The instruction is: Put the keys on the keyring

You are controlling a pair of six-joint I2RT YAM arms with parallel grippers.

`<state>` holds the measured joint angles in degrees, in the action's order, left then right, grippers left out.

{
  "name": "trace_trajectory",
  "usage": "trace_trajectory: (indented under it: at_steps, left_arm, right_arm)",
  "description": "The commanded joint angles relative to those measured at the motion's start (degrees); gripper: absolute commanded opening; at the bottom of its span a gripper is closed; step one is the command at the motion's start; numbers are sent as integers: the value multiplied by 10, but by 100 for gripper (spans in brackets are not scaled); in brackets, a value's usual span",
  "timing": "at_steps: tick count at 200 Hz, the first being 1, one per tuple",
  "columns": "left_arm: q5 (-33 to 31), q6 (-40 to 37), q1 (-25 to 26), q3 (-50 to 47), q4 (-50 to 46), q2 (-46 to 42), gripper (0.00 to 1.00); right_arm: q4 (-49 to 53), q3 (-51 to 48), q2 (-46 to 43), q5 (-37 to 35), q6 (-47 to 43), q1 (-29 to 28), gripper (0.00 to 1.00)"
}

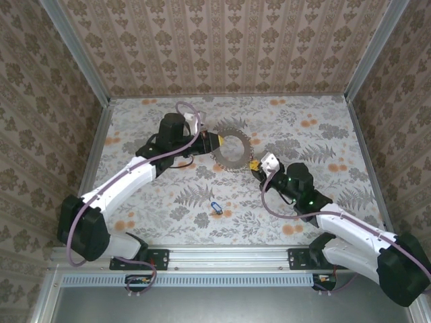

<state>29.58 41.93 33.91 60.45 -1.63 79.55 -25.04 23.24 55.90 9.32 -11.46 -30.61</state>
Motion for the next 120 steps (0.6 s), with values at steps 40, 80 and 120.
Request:
trace_trajectory:
  at_steps: [40, 80, 120]
  left_arm:
    - [14, 88, -5, -58, 144, 90, 16]
    - [7, 97, -2, -65, 166, 149, 32]
    - [-20, 68, 1, -63, 144, 178, 52]
  right_arm:
    - [-1, 38, 54, 96, 54, 48, 0]
    - [-21, 31, 91, 100, 55, 67, 0]
    - [-51, 21, 125, 116, 75, 94, 0]
